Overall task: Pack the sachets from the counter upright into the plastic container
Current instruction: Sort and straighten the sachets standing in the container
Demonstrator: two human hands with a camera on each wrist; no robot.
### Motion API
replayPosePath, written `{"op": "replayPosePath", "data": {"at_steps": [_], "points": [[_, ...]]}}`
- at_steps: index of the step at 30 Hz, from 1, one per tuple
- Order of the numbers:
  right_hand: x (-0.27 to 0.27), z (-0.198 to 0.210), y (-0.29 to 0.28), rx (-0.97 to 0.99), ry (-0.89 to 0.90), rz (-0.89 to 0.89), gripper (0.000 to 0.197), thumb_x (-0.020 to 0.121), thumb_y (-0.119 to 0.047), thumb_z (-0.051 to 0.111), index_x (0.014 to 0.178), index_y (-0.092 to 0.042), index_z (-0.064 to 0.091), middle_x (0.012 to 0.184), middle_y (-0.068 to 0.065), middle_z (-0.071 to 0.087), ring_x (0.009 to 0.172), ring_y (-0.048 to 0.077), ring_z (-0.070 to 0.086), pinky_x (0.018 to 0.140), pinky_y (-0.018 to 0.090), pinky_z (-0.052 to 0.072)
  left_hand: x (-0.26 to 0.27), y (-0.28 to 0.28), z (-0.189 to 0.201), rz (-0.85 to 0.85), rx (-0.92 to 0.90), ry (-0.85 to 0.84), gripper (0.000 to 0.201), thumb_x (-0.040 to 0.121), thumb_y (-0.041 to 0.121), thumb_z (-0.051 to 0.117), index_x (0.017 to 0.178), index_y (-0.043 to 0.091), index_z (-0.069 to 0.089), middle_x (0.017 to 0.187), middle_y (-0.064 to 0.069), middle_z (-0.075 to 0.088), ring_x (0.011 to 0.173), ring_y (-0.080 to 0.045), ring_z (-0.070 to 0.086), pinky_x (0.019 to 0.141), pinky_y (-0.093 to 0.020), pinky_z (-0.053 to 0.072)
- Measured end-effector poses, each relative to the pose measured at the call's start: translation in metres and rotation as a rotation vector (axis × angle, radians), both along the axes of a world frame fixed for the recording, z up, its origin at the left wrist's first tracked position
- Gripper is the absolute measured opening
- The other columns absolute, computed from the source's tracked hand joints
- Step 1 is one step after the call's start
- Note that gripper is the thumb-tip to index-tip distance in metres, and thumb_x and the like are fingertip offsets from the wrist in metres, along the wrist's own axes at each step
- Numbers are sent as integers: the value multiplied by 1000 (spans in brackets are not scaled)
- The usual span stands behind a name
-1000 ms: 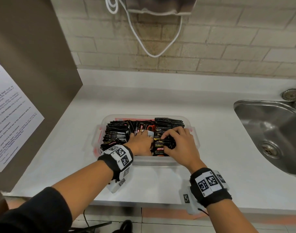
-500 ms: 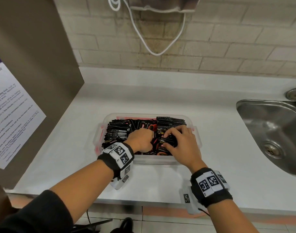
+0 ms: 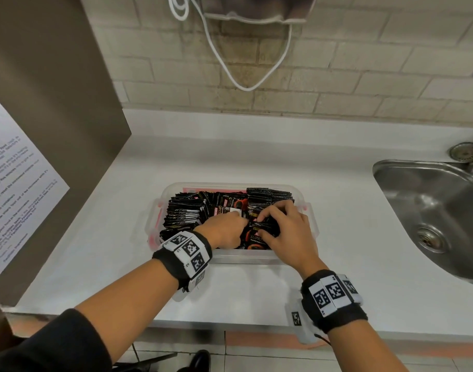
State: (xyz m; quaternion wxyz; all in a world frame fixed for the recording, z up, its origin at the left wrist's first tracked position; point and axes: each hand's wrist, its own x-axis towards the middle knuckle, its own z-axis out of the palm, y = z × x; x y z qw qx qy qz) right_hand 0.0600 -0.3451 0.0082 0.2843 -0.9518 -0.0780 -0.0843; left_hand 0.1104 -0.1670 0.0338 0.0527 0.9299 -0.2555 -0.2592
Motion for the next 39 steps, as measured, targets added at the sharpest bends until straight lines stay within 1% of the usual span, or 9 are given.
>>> {"op": "replayPosePath", "data": {"at_steps": [5,8,10,13,17,24,28,33,39], "points": [[-2,0,0,17,-25,6,40,80,-27,79,111,-41,58,117,-15,44,108,12,51,103,35,33,0,-6,1,4,47,15,37,104,27,39,112,-1,62,119,-16,52,100,-33,56,79,-39,46],[-2,0,0,3,-18,10,47,82,-27,78,122,-41,59,119,-14,45,110,12,51,101,34,33,0,-7,2,27,34,-26,35,100,30,49,74,7,55,92,-9,52,74,-24,52,67,-35,43],[-2,0,0,-11,-22,11,45,82,-29,77,123,-40,61,119,-13,46,110,11,50,100,34,33,1,-6,5,32,27,-7,39,98,29,54,63,10,51,77,-7,51,66,-24,52,62,-33,43],[-2,0,0,-12,-31,7,39,82,-30,78,118,-39,65,116,-12,47,111,9,48,101,34,32,6,2,13,41,-50,69,29,94,28,61,83,4,71,89,-11,68,83,-26,63,70,-34,52],[0,0,1,-50,-9,9,33,84,-32,76,114,-40,66,115,-13,48,114,11,45,104,37,30,12,16,22,25,-168,127,12,89,16,67,95,17,77,89,13,67,83,-6,61,74,-20,49],[0,0,2,-38,-45,9,29,83,-38,78,110,-42,69,110,-13,50,112,12,45,100,37,31,12,22,24,66,-389,17,17,83,9,75,84,26,70,89,17,65,85,-2,60,72,-14,43],[-1,2,2,-18,-46,14,30,82,-40,79,111,-41,70,109,-13,53,111,12,46,100,38,33,11,19,27,122,-435,26,23,80,15,82,80,30,65,78,14,65,66,8,57,60,-8,40],[-4,6,0,88,-56,45,20,91,-32,70,111,-35,72,108,-10,57,107,11,47,98,41,37,3,8,21,184,-422,17,25,79,13,83,81,22,60,76,9,62,67,-6,57,59,-14,42],[-11,19,-4,473,-140,-10,24,94,-5,59,104,-20,75,105,-4,63,109,11,54,99,38,44,-9,-6,17,295,-421,-44,27,78,14,82,80,17,55,78,2,57,68,-13,51,58,-26,37]]}}
